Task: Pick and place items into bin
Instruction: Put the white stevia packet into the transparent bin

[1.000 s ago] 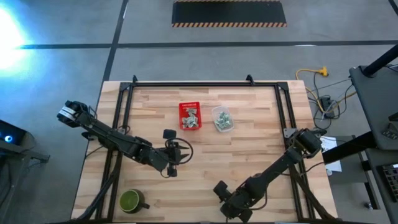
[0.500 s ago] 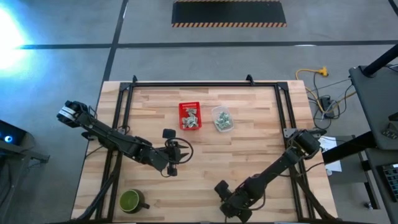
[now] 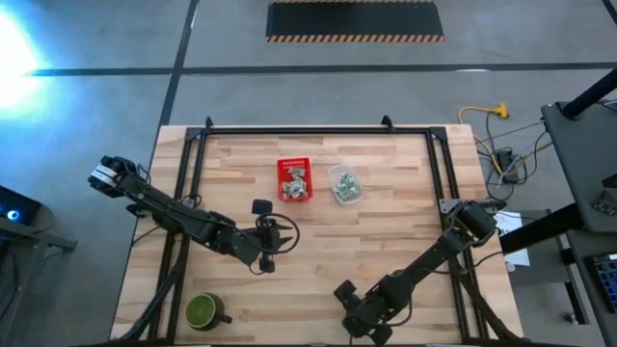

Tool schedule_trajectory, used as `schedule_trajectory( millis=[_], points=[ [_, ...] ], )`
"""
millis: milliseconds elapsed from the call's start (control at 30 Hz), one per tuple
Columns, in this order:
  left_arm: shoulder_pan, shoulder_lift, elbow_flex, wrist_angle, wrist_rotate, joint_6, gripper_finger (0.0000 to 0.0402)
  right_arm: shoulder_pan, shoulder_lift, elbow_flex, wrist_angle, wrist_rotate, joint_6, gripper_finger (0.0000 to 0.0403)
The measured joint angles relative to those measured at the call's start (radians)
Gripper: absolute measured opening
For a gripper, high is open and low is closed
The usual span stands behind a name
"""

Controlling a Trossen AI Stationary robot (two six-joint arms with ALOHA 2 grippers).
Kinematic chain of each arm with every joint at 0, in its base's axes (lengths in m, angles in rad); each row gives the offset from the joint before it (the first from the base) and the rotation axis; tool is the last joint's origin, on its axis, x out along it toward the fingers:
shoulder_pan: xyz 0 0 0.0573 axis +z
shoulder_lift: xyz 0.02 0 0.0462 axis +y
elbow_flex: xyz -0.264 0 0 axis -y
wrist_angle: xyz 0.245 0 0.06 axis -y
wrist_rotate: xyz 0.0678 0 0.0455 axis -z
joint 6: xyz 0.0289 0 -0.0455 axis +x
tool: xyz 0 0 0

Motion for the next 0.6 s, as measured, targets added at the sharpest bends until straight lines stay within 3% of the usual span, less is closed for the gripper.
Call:
schedule_trajectory(
  millis=[600],
  points=[
    [0.000,0.000,-0.003,-0.001,-0.001,0.001,0.0097,-0.006,-0.027,-0.004,-0.046,0.022,0.012,0.0053]
  ],
)
